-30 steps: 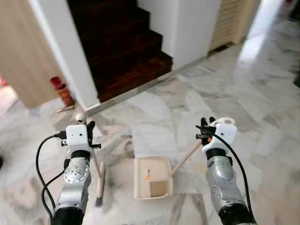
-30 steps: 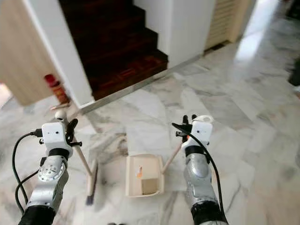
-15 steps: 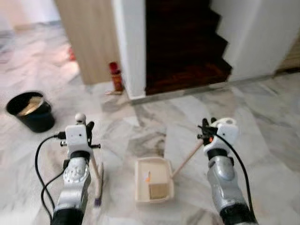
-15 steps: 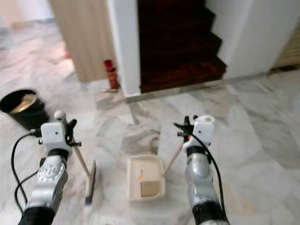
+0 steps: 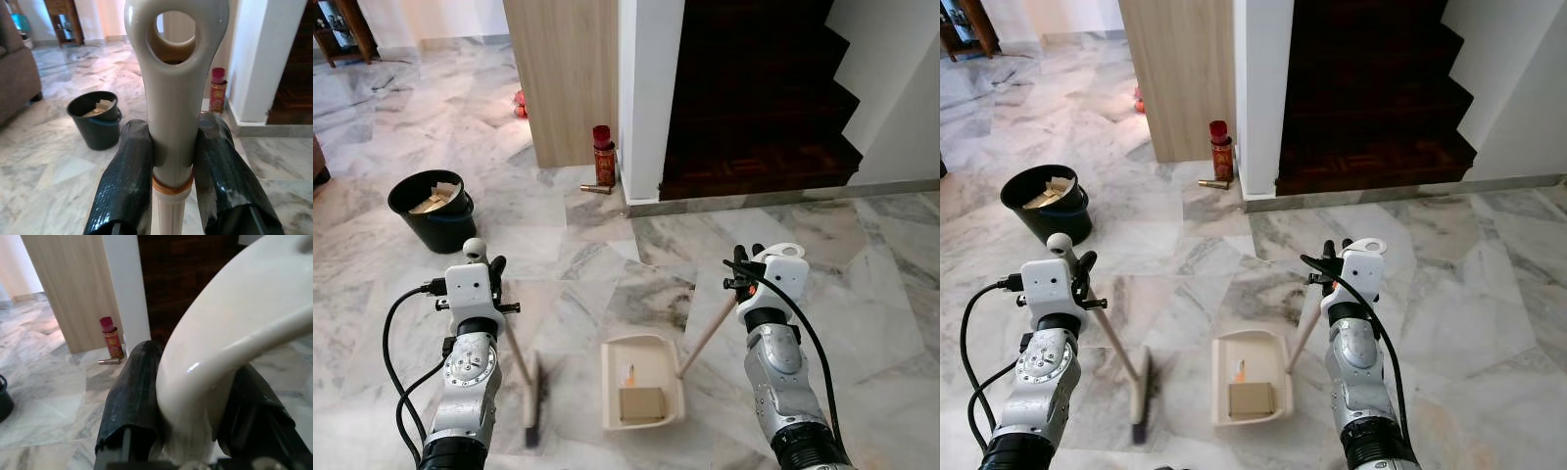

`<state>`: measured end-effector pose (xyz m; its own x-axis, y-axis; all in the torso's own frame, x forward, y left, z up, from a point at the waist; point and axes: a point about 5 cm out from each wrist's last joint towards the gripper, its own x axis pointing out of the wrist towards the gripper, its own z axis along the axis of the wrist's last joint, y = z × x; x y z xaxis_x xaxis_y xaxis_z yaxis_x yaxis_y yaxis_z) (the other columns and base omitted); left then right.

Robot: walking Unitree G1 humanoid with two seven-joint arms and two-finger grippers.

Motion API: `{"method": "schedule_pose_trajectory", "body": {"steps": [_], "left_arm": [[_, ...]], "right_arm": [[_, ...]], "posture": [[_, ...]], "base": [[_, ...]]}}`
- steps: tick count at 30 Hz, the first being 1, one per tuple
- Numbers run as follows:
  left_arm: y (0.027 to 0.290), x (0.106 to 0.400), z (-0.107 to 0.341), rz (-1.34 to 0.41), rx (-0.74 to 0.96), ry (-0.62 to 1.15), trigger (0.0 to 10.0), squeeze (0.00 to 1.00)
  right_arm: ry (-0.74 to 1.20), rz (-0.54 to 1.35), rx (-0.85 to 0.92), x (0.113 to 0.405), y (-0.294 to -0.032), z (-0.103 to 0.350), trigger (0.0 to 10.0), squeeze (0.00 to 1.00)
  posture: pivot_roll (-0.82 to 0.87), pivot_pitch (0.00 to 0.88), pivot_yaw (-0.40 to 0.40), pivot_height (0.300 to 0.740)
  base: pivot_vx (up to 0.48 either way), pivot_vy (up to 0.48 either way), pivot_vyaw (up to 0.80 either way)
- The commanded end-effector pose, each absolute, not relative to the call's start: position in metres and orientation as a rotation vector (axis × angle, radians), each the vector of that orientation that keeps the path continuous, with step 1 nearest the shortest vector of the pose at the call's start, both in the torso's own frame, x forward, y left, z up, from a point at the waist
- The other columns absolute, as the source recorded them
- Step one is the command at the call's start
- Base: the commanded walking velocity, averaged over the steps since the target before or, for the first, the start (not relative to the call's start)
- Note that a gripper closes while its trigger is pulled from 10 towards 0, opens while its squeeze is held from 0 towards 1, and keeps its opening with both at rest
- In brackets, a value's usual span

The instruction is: Sweep floor

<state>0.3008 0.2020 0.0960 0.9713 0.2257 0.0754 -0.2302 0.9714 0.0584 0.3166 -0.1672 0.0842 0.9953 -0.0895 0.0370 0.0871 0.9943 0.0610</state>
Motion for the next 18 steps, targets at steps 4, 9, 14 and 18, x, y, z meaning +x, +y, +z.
{"method": "schedule_pose_trajectory", "body": {"steps": [4,9,14,18], "left_arm": [[0.2036,0.3038,0.1084,0.234,0.074,-0.116,10.0,0.00],[0.2031,0.3036,0.1082,0.232,0.075,-0.114,10.0,0.00],[0.2037,0.3034,0.1087,0.234,0.076,-0.116,10.0,0.00],[0.2046,0.3030,0.1088,0.238,0.077,-0.116,10.0,0.00]], "right_arm": [[-0.076,-0.093,0.082,0.3196,-0.1663,0.0927,10.0,0.00],[-0.063,-0.101,0.096,0.3191,-0.1670,0.0908,10.0,0.00],[-0.021,-0.125,0.140,0.3197,-0.1690,0.0869,10.0,0.00],[0.014,-0.142,0.226,0.3208,-0.1695,0.0841,10.0,0.00]], "posture": [[-0.07,0.045,-0.011,0.740],[-0.07,0.045,-0.011,0.740],[-0.07,0.054,-0.011,0.740],[-0.07,0.056,-0.011,0.740]], "base": [[0.000,0.299,0.00],[0.000,0.300,0.00],[0.000,0.299,0.00],[0.000,0.299,0.00]]}}
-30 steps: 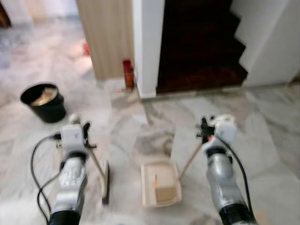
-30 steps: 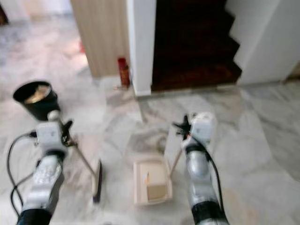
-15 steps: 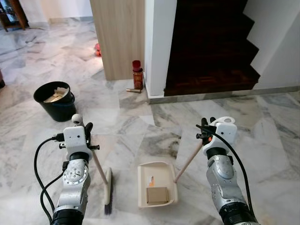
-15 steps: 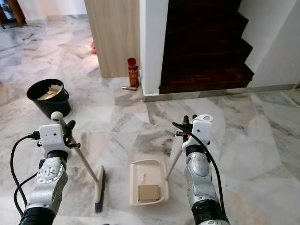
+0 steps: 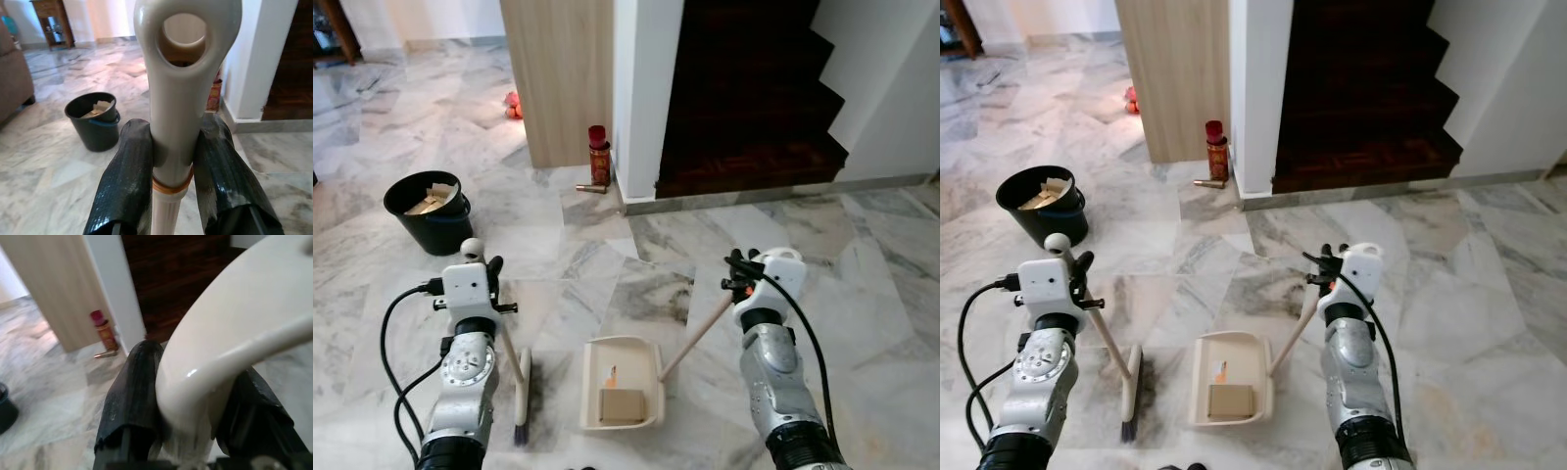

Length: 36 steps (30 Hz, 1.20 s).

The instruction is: Sweep floor

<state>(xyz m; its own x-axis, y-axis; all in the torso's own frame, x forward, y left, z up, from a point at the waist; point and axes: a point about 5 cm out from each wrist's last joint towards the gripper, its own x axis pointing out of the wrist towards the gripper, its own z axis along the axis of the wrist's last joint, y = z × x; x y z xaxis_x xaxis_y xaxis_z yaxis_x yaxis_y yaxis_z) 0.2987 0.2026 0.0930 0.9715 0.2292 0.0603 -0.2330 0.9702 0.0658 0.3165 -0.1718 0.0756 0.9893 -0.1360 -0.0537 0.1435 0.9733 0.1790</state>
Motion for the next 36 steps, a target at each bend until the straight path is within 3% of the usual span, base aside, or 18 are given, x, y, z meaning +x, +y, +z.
{"method": "schedule_pose_trajectory", "body": {"steps": [1,7,36], "left_arm": [[0.2047,0.3031,0.1088,0.239,0.077,-0.116,10.0,0.00],[0.2055,0.3030,0.1092,0.243,0.078,-0.118,10.0,0.00],[0.2068,0.3016,0.1098,0.251,0.078,-0.117,10.0,0.00]], "right_arm": [[0.019,-0.146,0.255,0.3211,-0.1695,0.0837,10.0,0.00],[0.045,-0.182,0.407,0.3220,-0.1712,0.0808,10.0,0.00],[0.040,-0.153,0.372,0.3213,-0.1700,0.0826,10.0,0.00]], "posture": [[-0.07,0.057,-0.011,0.740],[-0.07,0.060,-0.011,0.740],[-0.07,0.067,-0.014,0.740]], "base": [[0.000,0.300,0.00],[0.000,0.298,0.00],[0.000,0.298,0.00]]}}
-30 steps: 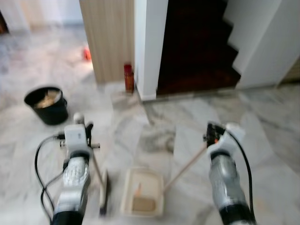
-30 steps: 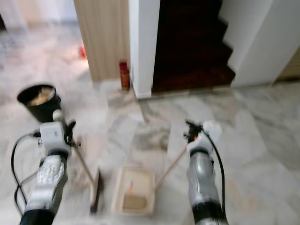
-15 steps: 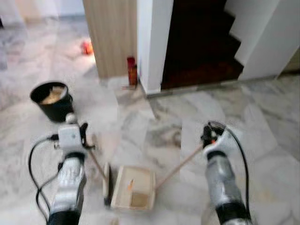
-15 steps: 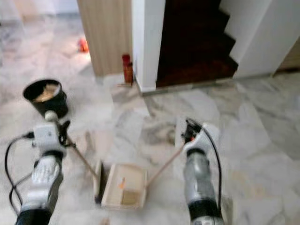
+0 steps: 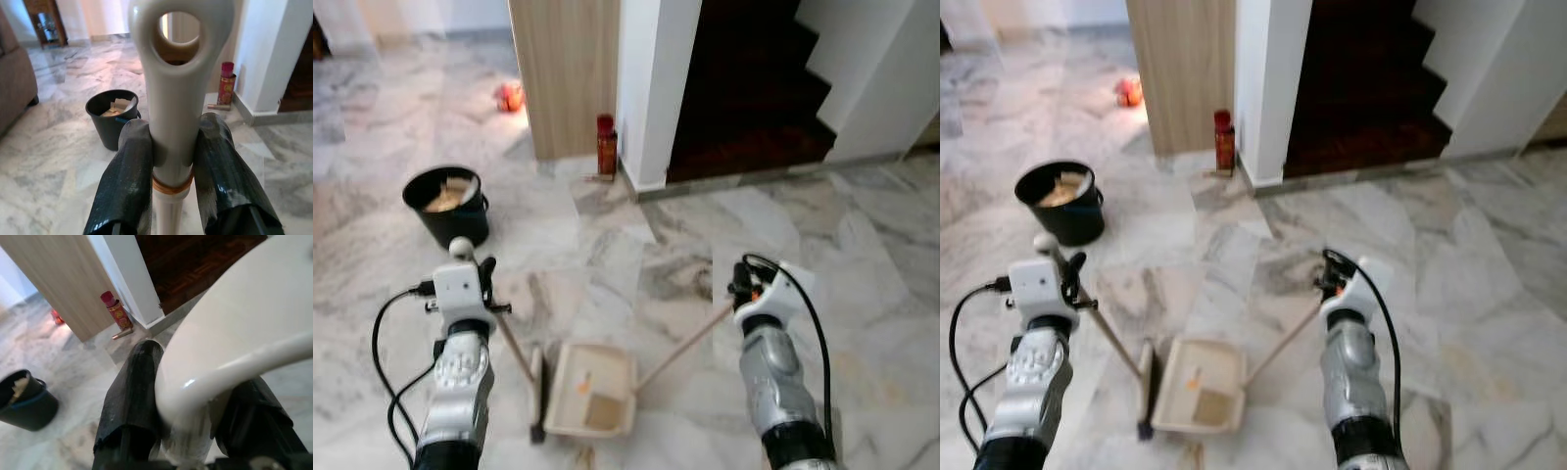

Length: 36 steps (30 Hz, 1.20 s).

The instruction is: Sweep floor

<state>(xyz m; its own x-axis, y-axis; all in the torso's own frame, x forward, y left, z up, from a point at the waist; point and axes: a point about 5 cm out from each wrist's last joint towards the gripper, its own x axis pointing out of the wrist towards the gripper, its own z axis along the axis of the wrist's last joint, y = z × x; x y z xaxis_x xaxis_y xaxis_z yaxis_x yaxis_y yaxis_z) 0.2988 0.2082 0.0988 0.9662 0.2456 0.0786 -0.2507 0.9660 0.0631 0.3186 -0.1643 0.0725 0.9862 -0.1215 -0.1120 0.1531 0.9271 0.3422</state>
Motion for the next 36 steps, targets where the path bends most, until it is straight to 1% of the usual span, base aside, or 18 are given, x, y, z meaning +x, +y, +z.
{"method": "schedule_pose_trajectory", "body": {"steps": [1,5,7,16,25,34,36], "left_arm": [[0.2069,0.3015,0.1098,0.252,0.079,-0.117,10.0,0.00],[0.2069,0.3013,0.1098,0.254,0.080,-0.117,10.0,0.00],[0.2068,0.3013,0.1100,0.254,0.079,-0.118,10.0,0.00],[0.2057,0.3014,0.1109,0.247,0.085,-0.127,10.0,0.00],[0.2035,0.3016,0.1128,0.235,0.083,-0.141,10.0,0.00],[0.2035,0.3027,0.1107,0.231,0.095,-0.119,10.0,0.00],[0.2036,0.3028,0.1103,0.231,0.099,-0.116,10.0,0.00]], "right_arm": [[0.039,-0.151,0.369,0.3213,-0.1697,0.0828,10.0,0.00],[0.027,-0.143,0.354,0.3213,-0.1696,0.0843,10.0,0.00],[0.020,-0.141,0.351,0.3213,-0.1695,0.0852,10.0,0.00],[0.015,-0.130,0.341,0.3213,-0.1682,0.0864,10.0,0.00],[0.022,-0.132,0.347,0.3211,-0.1687,0.0850,10.0,0.00],[0.016,-0.133,0.335,0.3213,-0.1695,0.0858,10.0,0.00],[0.015,-0.127,0.324,0.3214,-0.1691,0.0862,10.0,0.00]], "posture": [[-0.07,0.067,-0.014,0.740],[-0.07,0.067,-0.014,0.740],[-0.07,0.067,-0.014,0.740],[-0.07,0.067,-0.014,0.740],[-0.07,0.065,-0.013,0.740],[-0.07,0.059,-0.011,0.740],[-0.07,0.059,-0.011,0.740]], "base": [[0.000,0.292,0.00],[0.000,0.288,0.00],[0.000,0.131,0.48],[0.000,0.000,0.76],[0.000,0.000,0.00],[0.000,0.000,0.00],[0.000,0.000,0.77]]}}
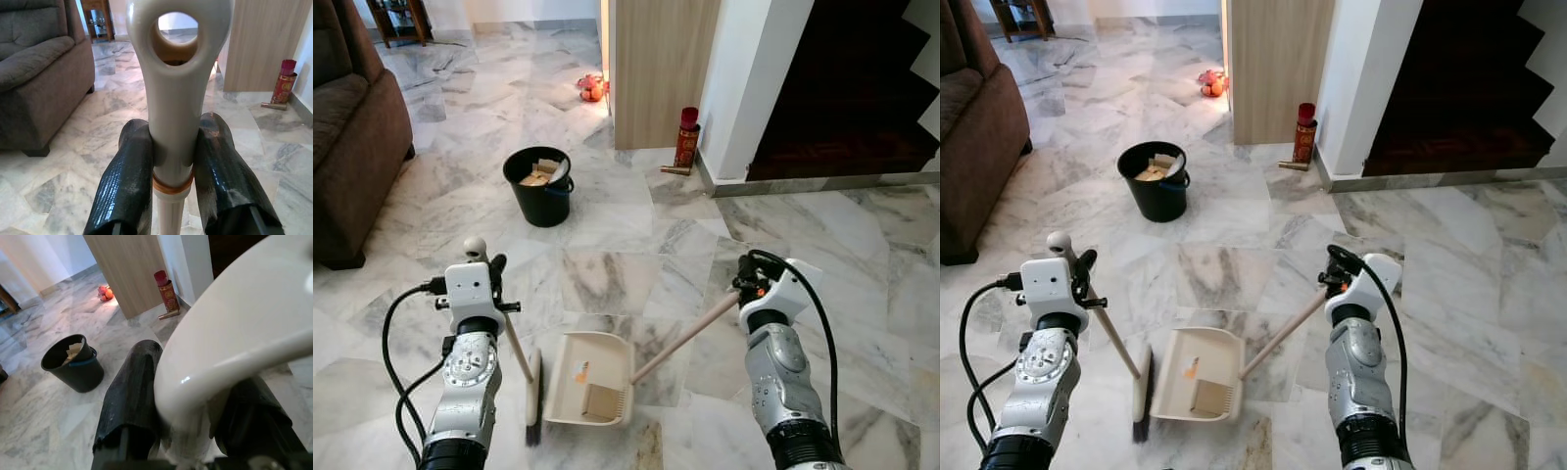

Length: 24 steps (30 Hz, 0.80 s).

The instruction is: Sweep floor

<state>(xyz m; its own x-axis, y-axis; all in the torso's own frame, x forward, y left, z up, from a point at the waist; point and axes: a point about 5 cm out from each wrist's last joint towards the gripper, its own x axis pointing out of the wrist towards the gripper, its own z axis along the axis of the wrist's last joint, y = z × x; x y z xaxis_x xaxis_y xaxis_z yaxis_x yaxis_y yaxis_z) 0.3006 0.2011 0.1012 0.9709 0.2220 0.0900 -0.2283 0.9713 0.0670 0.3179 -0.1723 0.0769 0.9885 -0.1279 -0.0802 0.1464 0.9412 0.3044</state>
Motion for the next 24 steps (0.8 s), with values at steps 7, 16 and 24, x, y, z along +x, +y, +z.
{"method": "schedule_pose_trajectory", "body": {"steps": [7,16,24], "left_arm": [[0.2037,0.3025,0.1104,0.230,0.106,-0.117,10.0,0.00],[0.2050,0.3024,0.1116,0.237,0.112,-0.121,10.0,0.00],[0.2062,0.3025,0.1122,0.240,0.116,-0.122,10.0,0.00]], "right_arm": [[0.013,-0.121,0.318,0.3210,-0.1681,0.0865,10.0,0.00],[0.013,-0.128,0.343,0.3199,-0.1696,0.0853,10.0,0.00],[0.009,-0.117,0.312,0.3202,-0.1693,0.0865,10.0,0.00]], "posture": [[-0.07,0.068,-0.011,0.740],[-0.06,0.080,-0.009,0.740],[-0.06,0.081,-0.008,0.740]], "base": [[0.000,0.000,0.77],[0.107,0.000,0.00],[0.276,0.000,0.00]]}}
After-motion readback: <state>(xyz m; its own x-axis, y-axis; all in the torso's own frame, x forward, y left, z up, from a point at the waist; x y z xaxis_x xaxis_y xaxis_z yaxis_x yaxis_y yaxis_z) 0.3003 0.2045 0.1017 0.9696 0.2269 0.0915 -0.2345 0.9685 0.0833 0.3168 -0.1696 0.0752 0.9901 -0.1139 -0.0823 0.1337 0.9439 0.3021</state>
